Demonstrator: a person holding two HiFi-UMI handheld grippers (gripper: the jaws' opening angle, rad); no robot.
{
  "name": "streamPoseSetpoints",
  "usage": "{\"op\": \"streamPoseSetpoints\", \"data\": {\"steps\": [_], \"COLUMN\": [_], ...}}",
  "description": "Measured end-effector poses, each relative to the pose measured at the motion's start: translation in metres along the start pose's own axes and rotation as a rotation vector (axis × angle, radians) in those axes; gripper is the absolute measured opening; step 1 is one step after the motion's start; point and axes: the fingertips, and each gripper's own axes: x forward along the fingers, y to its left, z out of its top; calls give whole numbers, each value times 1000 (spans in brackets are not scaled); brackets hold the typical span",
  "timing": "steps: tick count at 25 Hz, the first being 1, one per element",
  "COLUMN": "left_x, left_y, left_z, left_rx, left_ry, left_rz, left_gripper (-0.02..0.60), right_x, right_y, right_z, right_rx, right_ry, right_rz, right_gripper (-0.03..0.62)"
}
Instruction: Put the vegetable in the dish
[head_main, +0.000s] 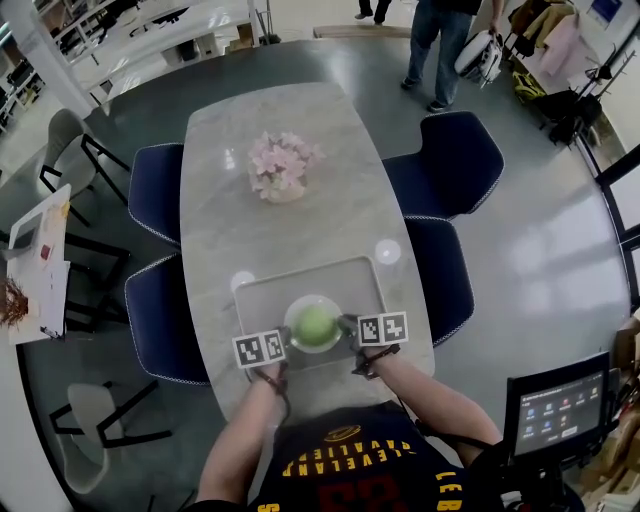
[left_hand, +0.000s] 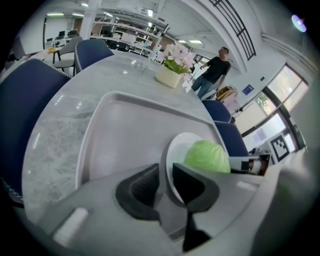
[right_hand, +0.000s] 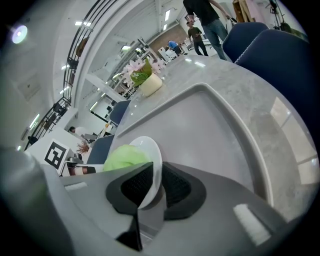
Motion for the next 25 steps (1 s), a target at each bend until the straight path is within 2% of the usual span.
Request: {"op": "streamPoseSetpoints", "data": {"steps": [6, 15, 21, 25], "left_x": [-7, -18, -33, -47], "left_y": [2, 0, -13, -29], "left_z": [-3, -5, -7, -8], "left_rx": [-1, -41, -105, -171], "left_ry": [-31, -84, -129, -164], "left_rz": [4, -21, -95, -173], "left_gripper": [64, 11, 3, 2], "right_x": [-9, -21, -33, -43], "right_y": [2, 3, 11, 16], "right_z": [1, 1, -4, -8], "right_rx": [7, 13, 54, 90], "right_ry": [-31, -57, -78, -97], "right_rz": [6, 16, 50, 80], "right_gripper": [44, 34, 10, 5]}}
